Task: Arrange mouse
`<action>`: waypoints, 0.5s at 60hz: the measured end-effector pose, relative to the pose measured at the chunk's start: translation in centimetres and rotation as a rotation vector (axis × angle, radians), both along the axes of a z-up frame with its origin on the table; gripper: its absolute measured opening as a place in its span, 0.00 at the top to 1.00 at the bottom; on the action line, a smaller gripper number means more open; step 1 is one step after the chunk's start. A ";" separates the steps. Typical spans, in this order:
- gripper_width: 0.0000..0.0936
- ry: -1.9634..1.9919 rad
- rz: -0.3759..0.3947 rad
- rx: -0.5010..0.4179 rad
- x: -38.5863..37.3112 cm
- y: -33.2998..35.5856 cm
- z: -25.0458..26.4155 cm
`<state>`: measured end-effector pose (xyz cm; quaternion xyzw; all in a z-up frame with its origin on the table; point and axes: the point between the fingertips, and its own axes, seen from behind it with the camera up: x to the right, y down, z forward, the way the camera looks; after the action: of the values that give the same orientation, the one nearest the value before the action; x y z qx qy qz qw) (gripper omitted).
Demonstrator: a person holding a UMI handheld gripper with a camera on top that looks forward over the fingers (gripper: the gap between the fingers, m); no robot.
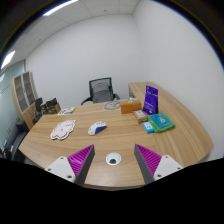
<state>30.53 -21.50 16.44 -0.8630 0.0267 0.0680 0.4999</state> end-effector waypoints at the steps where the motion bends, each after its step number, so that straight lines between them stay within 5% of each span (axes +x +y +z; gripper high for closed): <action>1: 0.12 0.000 -0.001 -0.001 0.0 0.0 0.0; 12: 0.11 0.068 -0.055 0.017 -1.8 0.5 1.1; 30: 0.11 0.015 -0.015 -0.045 -1.1 3.7 -2.9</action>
<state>29.39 -17.79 13.53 -0.8732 0.0385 0.0699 0.4808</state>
